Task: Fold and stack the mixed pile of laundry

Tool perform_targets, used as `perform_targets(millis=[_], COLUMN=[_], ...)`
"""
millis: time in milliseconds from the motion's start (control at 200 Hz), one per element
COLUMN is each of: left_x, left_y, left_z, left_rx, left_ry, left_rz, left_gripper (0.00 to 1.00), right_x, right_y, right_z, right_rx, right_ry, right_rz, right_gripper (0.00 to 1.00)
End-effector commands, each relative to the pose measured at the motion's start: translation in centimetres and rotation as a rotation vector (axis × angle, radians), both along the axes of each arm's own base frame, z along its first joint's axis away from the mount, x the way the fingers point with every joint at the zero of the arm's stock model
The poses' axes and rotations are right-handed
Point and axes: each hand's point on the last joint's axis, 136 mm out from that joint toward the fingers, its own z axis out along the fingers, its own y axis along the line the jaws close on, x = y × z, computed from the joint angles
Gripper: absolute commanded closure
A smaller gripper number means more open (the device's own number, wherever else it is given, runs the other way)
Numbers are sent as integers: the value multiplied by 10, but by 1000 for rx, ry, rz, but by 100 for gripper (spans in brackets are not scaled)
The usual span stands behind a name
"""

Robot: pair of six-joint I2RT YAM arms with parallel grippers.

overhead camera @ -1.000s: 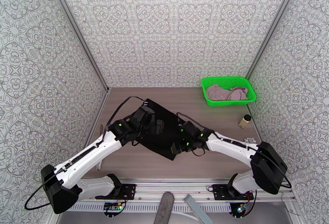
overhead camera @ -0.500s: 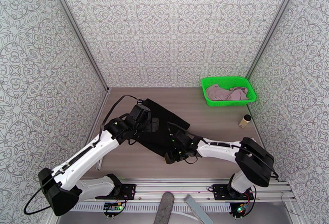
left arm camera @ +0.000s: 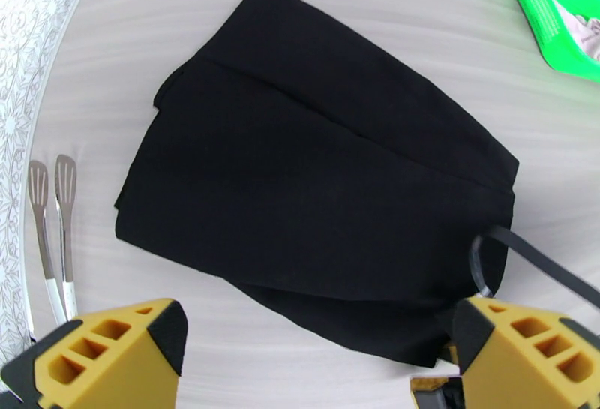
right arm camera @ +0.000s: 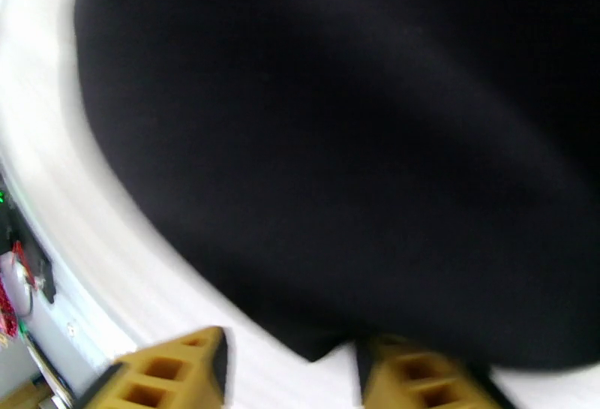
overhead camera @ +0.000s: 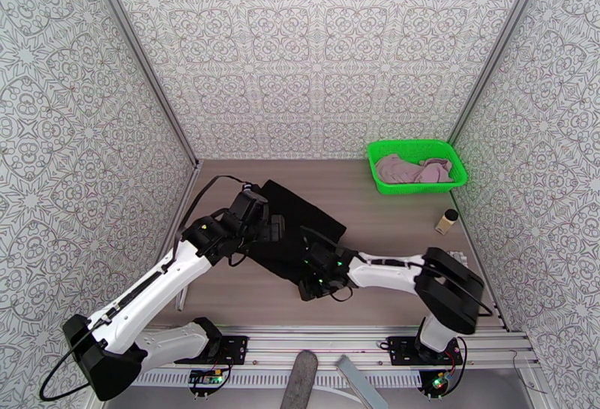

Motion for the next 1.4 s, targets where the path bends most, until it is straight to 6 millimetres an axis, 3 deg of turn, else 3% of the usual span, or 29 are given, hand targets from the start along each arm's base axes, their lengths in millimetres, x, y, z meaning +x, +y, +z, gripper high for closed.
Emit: perform_targets(millis=[0,30,80,130,210,330,425,555,775,895,1160,1230,1395], left_x=[-9,-10,-11,-13,-18,-27,-35,-42,-43,-31,20,24,21], left_y=[14,16,21,28,40,54,56,50,34,40,18,11,-4], left_z=[-2,-2,-3,-4,-6,-15,-29,-58,-107,-126,-113,-114,-138], left_rx=[-13,-16,-19,-21,-16,-7,-17,-71,-106,-83,-260,-294,-370], left_ry=[21,23,31,43,74,134,176,225,237,226,154,169,283], left_rz=[37,47,64,86,130,183,204,223,208,241,136,106,65], left_gripper=[1,0,1,0,2,13,14,12,3,0,3,3,4], right_x=[17,20,26,33,48,72,93,124,157,164,169,169,170], right_y=[1,1,1,4,9,11,0,-18,-38,-46,-63,-65,-68], right_z=[-9,-8,-1,14,58,153,212,256,268,267,264,263,255], right_rx=[-87,-96,-110,-106,-82,20,124,260,311,324,333,335,338], right_ry=[-52,-64,-92,-132,-213,-355,-400,-382,-328,-308,-294,-295,-281], right_rz=[-32,-32,-34,-30,-8,13,-8,-61,-113,-134,-172,-178,-191], right_gripper=[76,82,100,100,100,100,100,100,100,100,100,100,100])
